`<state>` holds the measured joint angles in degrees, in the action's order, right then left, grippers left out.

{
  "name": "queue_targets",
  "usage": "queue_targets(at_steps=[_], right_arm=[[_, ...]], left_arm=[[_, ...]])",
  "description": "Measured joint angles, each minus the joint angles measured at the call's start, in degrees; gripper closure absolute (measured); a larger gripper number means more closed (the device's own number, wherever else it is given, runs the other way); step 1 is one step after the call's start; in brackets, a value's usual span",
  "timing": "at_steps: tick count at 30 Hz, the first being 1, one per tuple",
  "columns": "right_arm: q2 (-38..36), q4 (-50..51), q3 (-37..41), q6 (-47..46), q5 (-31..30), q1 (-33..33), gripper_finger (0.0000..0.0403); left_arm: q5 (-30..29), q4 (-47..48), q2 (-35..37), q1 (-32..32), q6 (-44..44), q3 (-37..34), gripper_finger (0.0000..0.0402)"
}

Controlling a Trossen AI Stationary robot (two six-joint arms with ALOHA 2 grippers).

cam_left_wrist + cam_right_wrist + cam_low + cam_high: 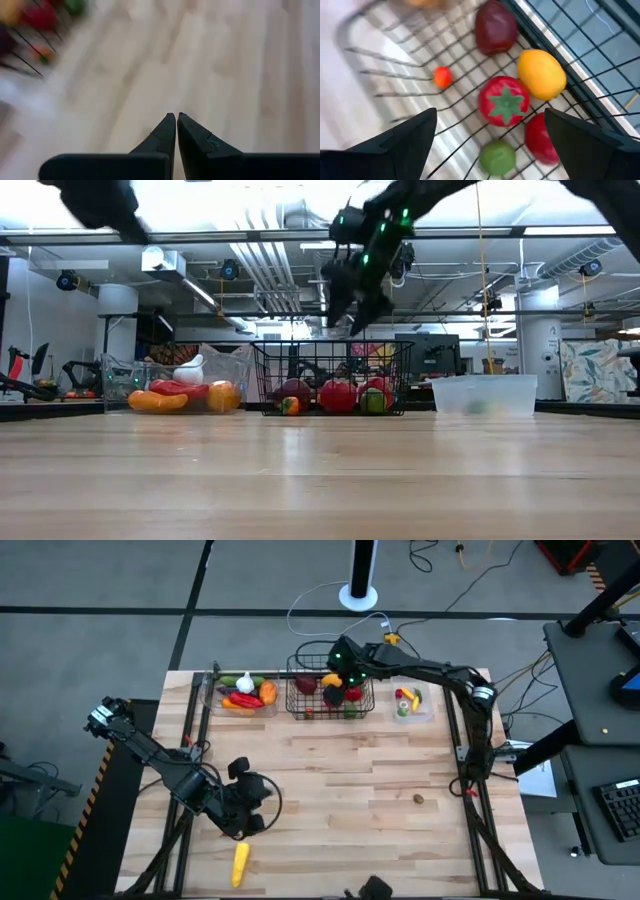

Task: Sort produce into baskets
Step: Put the red jalapeno pepper into the white bin

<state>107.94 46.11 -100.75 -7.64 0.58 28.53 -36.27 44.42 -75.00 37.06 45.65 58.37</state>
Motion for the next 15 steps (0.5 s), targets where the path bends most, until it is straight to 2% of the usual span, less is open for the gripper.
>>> queue_targets(at_steps=[11,15], right_arm=[[-10.9,4.9,0.3,1.2,-0.5,-11.4,0.0044],[-13.3,5.4,0.4,1.0,-0.6,-15.9,0.0044]], left_arm=[[28.6,11.6,-1.0,0.0,9.4,0.0,0.0399],[36.1,12.4,-2.7,0.2,9.5,0.0,0.0399]])
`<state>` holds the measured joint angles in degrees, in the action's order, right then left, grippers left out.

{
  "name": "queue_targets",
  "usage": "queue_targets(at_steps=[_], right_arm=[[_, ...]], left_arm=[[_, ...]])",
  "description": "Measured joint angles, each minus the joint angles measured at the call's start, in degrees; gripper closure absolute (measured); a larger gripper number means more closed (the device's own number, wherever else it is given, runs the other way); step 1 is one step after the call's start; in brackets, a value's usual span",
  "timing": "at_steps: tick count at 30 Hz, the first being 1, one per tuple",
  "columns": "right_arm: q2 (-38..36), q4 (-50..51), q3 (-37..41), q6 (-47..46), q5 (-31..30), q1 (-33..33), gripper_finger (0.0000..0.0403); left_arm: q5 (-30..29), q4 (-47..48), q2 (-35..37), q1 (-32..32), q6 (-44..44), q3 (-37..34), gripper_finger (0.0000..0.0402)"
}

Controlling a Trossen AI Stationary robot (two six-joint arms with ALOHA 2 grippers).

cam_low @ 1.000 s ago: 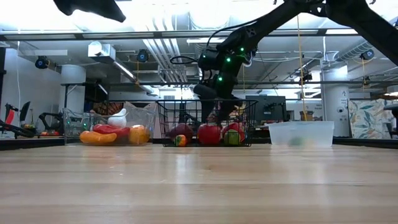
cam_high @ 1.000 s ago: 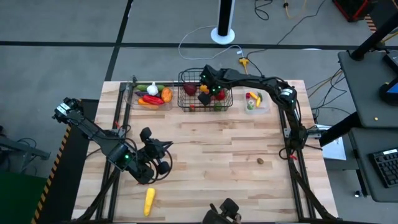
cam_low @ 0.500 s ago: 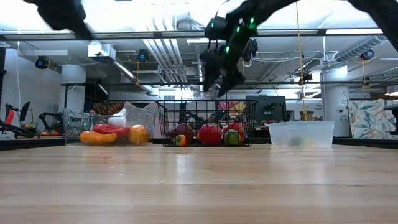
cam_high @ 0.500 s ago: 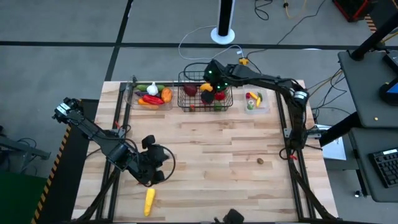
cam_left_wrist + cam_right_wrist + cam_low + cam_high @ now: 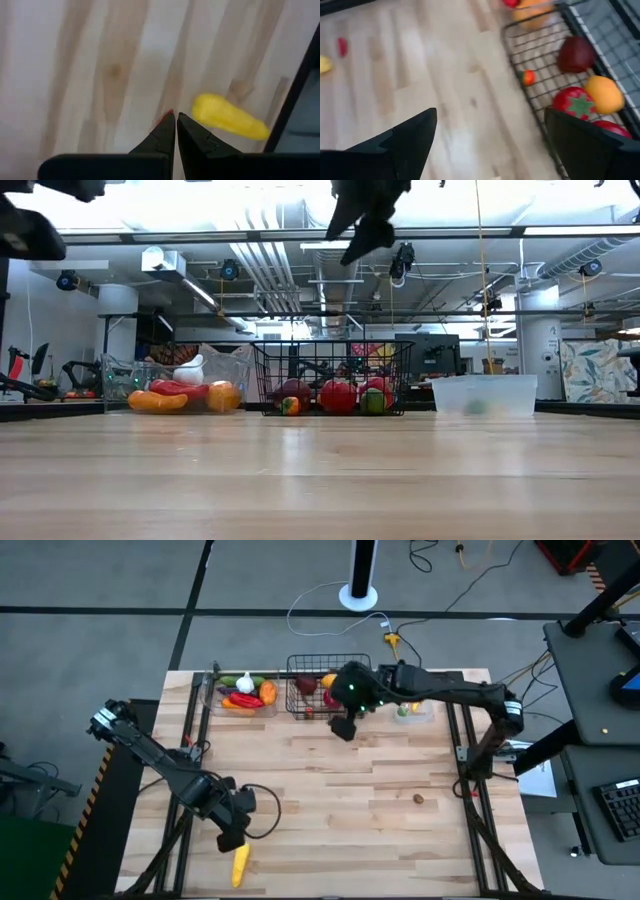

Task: Sort produce into baskets
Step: Put the red jalapeno pepper into the white bin

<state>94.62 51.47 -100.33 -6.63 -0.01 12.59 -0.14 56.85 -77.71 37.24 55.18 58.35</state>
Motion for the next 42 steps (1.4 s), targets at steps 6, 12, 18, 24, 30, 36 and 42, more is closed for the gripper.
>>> queue_targets(at_steps=[6,12,18,24,30,36,42], right_arm=[[-2.2,2.3,0.1,-0.5,0.0,-5.9,0.0044],[-3.8,4.0,0.1,-2.2,-0.1,-10.3,0.0044],[-4.6,6.1,0.1,-3.7,-0.1,-13.3,0.0044],[-5.3,7.1,0.1,-5.4,-0.2,-15.3,0.0044],[-5.3,7.2,0.1,-5.8,-0.3,-16.8,0.0044],[-5.4,8.1,0.1,-5.8,-0.6,-17.4,0.0044],[-5.4,8.3,0.1,-6.0,-0.6,-17.4,0.0044]], left_arm=[[4.3,2.1,-4.3,2.5,-0.1,0.0,0.0392],[5.7,5.1,-9.0,7.9,-0.2,0.0,0.0356],[2.7,4.1,-12.4,12.3,-0.2,0.0,0.0304],[-1.9,1.8,-15.3,13.0,-0.6,0.0,0.0271],[-2.0,0.8,-18.8,13.1,-0.9,0.0,0.0267],[-2.0,-1.0,-20.4,13.1,-2.2,0.0,0.0267],[-2.2,-1.9,-20.5,13.1,-1.5,-1.1,0.0276]])
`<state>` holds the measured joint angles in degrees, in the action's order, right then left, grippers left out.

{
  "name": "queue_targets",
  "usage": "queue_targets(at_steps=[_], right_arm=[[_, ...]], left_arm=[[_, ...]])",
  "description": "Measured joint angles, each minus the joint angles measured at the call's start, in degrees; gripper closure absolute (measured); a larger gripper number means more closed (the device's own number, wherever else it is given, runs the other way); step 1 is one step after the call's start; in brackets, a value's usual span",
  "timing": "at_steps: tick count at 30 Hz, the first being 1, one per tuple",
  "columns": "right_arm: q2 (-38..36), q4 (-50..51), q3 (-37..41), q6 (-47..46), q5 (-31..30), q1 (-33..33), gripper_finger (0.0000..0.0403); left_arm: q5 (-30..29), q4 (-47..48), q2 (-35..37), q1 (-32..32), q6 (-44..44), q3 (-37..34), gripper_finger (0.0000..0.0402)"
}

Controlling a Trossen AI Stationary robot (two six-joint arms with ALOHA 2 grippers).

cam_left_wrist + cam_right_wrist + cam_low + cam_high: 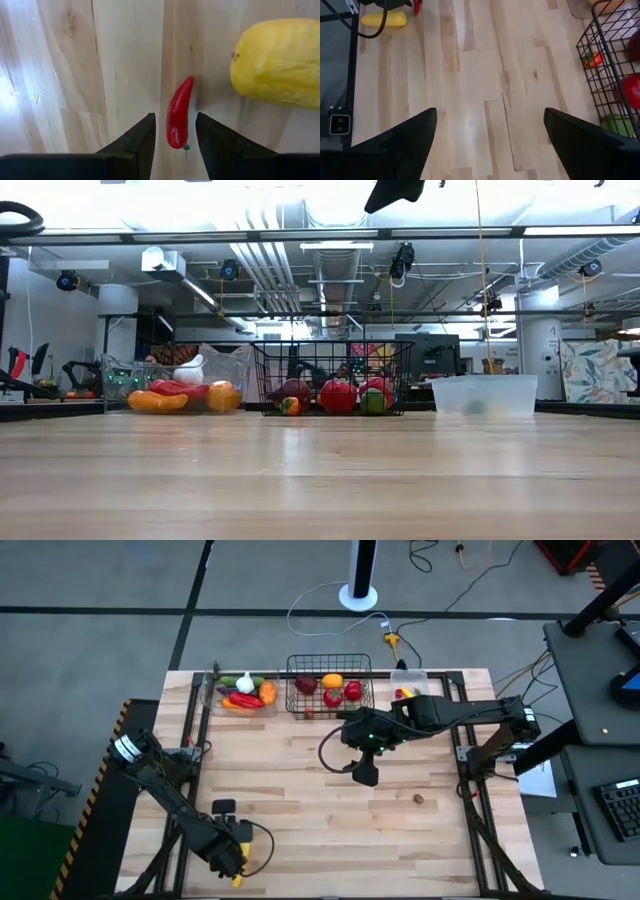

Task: Sort produce into baskets
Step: Put the red jalapeno pepper into the white bin

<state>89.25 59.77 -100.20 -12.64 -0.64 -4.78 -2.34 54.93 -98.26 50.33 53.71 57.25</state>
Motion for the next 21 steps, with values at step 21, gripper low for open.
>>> queue_targets(at_steps=[21], right_arm=[[0.0,0.0,0.0,-0.2,-0.9,-2.0,0.0044]], left_arm=[[-0.2,-3.2,0.2,0.0,0.4,-3.1,0.0392]])
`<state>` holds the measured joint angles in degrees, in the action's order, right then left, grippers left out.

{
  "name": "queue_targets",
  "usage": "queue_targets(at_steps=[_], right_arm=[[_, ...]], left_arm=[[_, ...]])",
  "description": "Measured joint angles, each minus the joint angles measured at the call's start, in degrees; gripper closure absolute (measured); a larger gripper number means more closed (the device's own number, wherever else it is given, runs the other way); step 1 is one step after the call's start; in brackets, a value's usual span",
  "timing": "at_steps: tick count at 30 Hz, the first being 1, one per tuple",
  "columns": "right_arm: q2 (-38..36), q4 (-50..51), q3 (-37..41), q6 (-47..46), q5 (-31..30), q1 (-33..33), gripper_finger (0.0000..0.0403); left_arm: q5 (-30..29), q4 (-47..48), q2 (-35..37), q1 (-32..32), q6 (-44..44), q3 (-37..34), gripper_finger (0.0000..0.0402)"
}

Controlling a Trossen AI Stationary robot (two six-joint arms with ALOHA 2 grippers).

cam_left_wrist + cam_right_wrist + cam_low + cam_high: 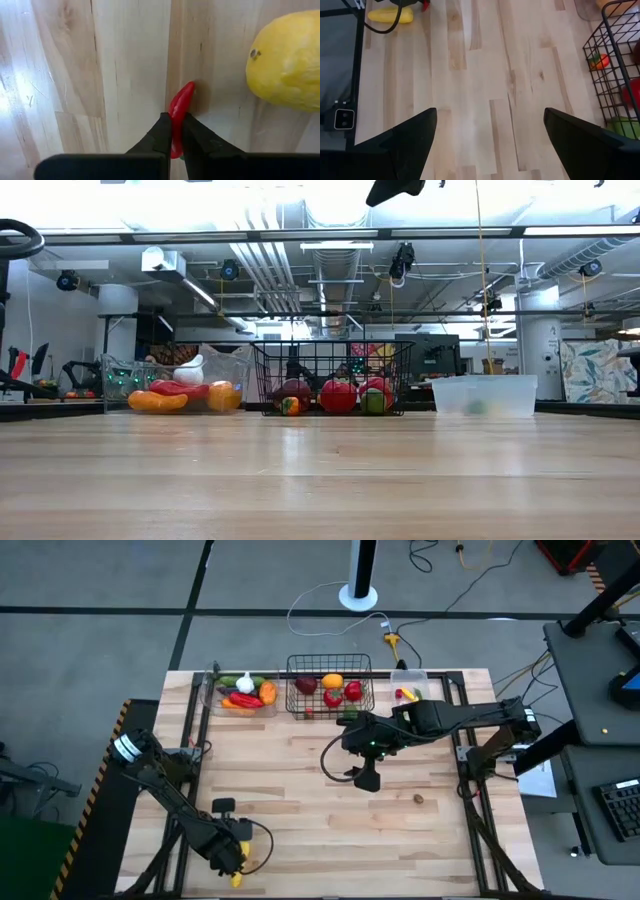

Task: Sort produce into baskets
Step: Put the red jalapeno pepper into the white bin

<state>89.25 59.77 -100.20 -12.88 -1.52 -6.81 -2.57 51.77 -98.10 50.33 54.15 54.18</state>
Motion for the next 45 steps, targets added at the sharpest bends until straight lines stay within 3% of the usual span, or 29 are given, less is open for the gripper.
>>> queue_targets(at_steps=[7,13,19,25,30,35,40,45], right_arm=[[0.0,-0.1,0.0,0.8,-0.4,-1.2,0.0044],[0.0,-2.5,1.6,2.6,-6.3,-5.3,0.0044],[-0.9,-14.9,9.4,3.7,-6.8,-9.3,0.0044],[-1.1,-36.2,21.3,8.2,-9.1,-11.4,0.0044],[-0.2,-62.5,32.5,13.7,-9.1,-11.5,0.0044],[2.9,-85.7,39.1,18.3,-7.3,-11.5,0.0044],[5.2,-89.4,39.1,18.5,-6.5,-11.5,0.0053],[6.1,-89.7,38.1,17.7,-5.5,-11.5,0.0084]], left_arm=[[-6.4,0.1,2.3,0.1,0.3,0.4,0.0394],[-21.6,0.3,9.8,0.1,0.3,1.4,0.0394],[-41.0,-2.1,19.0,0.1,-5.9,3.3,0.0395],[-54.2,-18.0,24.6,0.0,-23.5,3.3,0.0395],[-55.3,-31.3,25.1,-1.1,-37.1,3.2,0.0395],[-54.8,-39.5,23.7,-4.2,-43.9,3.1,0.0395],[-43.5,-46.6,21.0,-9.0,-49.4,2.6,0.0395],[-41.8,-55.4,17.7,-12.5,-55.9,2.6,0.0395]])
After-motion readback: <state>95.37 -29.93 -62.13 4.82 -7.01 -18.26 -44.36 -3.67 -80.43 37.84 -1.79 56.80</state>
